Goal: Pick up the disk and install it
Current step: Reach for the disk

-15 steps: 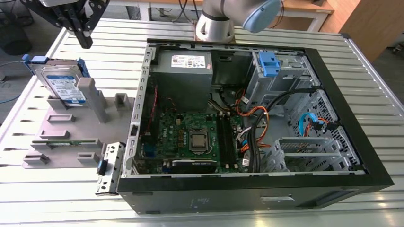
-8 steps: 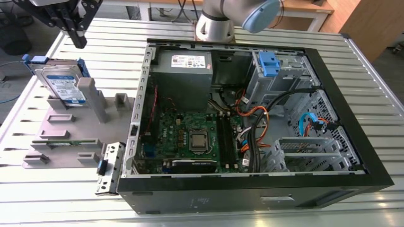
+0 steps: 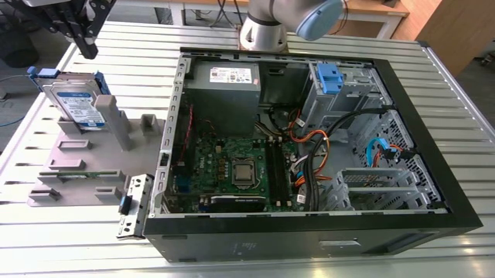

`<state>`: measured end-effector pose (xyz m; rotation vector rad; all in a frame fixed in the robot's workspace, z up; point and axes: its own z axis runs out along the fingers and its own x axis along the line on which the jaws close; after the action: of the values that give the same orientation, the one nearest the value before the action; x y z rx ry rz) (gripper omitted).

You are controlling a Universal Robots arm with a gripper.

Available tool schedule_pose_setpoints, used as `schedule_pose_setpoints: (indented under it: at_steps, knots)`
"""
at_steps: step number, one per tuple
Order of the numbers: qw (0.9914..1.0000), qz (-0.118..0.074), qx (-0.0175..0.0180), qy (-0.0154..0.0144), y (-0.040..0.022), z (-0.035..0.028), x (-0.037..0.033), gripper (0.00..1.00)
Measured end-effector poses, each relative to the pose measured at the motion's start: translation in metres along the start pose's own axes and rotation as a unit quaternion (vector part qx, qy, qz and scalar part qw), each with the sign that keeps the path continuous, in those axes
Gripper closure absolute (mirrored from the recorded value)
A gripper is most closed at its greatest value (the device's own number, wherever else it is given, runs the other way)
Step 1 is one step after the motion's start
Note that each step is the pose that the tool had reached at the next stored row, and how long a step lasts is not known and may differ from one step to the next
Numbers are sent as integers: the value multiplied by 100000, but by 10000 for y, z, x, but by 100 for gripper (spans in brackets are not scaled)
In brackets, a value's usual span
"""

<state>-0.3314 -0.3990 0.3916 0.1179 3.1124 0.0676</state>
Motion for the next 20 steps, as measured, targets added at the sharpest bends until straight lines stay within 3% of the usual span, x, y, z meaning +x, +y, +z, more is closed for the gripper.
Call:
schedule_pose_setpoints:
  at_steps: [14, 20]
  knots:
    - [100000, 6, 0, 0, -14, -5, 190, 89]
    - [100000, 0, 2, 1, -17, -6, 231, 89]
